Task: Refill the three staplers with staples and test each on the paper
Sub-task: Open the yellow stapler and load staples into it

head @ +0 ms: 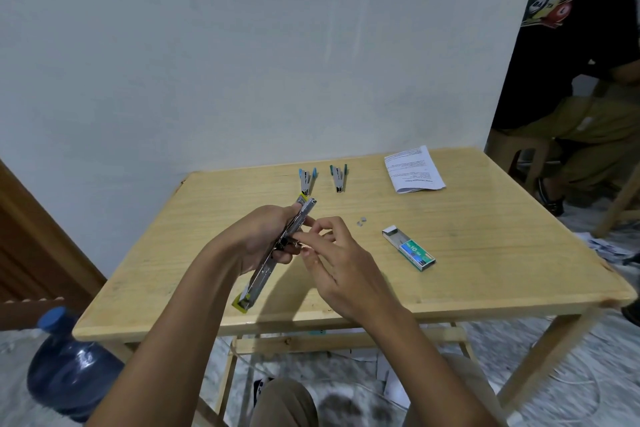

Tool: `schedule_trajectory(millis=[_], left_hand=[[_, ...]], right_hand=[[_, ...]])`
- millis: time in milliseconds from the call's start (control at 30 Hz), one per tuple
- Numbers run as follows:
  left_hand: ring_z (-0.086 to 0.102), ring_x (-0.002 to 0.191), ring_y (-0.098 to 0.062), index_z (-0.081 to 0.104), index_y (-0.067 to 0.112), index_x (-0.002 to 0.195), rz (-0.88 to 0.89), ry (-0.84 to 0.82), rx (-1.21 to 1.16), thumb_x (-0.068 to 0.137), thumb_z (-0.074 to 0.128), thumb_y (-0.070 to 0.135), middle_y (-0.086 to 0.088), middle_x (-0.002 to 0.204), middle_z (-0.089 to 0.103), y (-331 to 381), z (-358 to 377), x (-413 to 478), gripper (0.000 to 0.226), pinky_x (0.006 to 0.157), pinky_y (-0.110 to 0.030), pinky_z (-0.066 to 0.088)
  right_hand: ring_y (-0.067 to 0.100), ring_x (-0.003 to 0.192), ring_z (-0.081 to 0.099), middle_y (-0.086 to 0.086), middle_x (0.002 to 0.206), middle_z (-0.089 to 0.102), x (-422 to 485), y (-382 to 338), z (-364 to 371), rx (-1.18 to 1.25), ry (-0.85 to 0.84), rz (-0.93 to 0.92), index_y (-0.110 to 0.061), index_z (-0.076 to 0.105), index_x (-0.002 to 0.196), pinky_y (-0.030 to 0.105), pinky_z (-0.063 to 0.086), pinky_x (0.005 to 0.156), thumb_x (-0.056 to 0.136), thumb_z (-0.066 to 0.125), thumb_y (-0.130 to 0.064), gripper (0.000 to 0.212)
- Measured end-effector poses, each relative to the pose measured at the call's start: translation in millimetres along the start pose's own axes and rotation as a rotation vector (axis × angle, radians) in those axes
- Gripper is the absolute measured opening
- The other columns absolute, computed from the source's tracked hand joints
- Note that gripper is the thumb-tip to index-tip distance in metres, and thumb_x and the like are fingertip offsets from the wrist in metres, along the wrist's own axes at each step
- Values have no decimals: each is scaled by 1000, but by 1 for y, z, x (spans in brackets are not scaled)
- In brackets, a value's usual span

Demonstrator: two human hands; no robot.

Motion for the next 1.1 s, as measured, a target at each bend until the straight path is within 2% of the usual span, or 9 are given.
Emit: schedule_trajectory(millis=[100, 200, 467, 600, 700, 833, 933, 1000, 1100], left_hand=[[41, 42, -13, 61, 1, 102, 6, 18, -4, 106, 37, 34, -8, 63, 49, 0, 0, -1, 41, 35, -20, 30], [39, 43, -15, 63, 3, 100, 7, 26, -9, 105, 37, 35, -7, 61, 48, 0, -1, 0, 41, 36, -20, 30], [43, 44, -13, 61, -6, 114, 4, 46, -48, 106, 35, 34, -8, 63, 50, -3, 1, 1, 48, 38, -20, 28], [41, 41, -11, 62, 0, 106, -12, 40, -92, 106, 35, 35, -8, 65, 47, -4, 4, 1, 44, 37, -19, 25], [40, 42, -12, 58, 4, 99, -9, 29, -106, 106, 36, 34, -8, 64, 49, -5, 4, 1, 38, 37, -19, 25], [36, 45, -13, 54, 5, 92, 12, 52, -127, 105, 37, 34, -5, 62, 41, -6, 7, 2, 36, 35, -18, 24], [35, 44, -13, 55, 4, 97, 39, 118, -79, 105, 36, 36, -4, 62, 39, -6, 10, 6, 39, 36, -17, 24], [39, 47, -14, 54, 6, 93, 94, 190, 106, 106, 33, 36, -4, 64, 43, -7, 14, 8, 39, 40, -20, 28], [55, 66, -23, 52, 12, 86, 248, 331, 592, 106, 32, 32, -5, 74, 58, -13, 22, 12, 35, 52, -28, 39]], right_hand=[[7, 101, 54, -12, 119, 42, 2, -2, -3, 7, -35, -23, -35, 60, 127, 37, 53, 73, 101, 45, -34, 30], [11, 101, 55, -11, 119, 42, 3, -4, -3, -25, -50, -53, -36, 60, 125, 36, 53, 72, 100, 43, -36, 30], [13, 91, 60, -9, 115, 46, 2, -2, 5, -126, 79, -24, -35, 58, 130, 30, 49, 62, 98, 49, -31, 33], [8, 73, 50, -9, 113, 47, 1, -1, 8, -115, 138, 26, -36, 56, 131, 28, 42, 58, 97, 47, -32, 35], [7, 69, 49, -13, 114, 44, 3, 1, 9, -39, 129, 94, -40, 56, 131, 29, 43, 60, 100, 45, -33, 34], [3, 96, 59, -11, 113, 52, 8, -4, 12, 489, 228, 277, -34, 66, 112, 26, 51, 82, 104, 44, -29, 23], [13, 106, 65, -1, 115, 64, 18, -10, 14, 1041, 340, 634, -20, 65, 106, 33, 52, 88, 105, 41, -20, 24], [18, 104, 66, 7, 116, 68, 26, -10, 18, 1387, 352, 885, -13, 64, 112, 33, 53, 82, 105, 41, -21, 26], [21, 87, 65, 11, 104, 70, 33, -10, 24, 1770, 330, 1113, -8, 64, 112, 29, 47, 69, 106, 34, -23, 34]])
Point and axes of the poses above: each hand's wrist, its own x-axis towards the middle knuckle, its own z-axis out of the palm, y = z × x, the point moved 1 cm from there along x, towards the middle knuckle
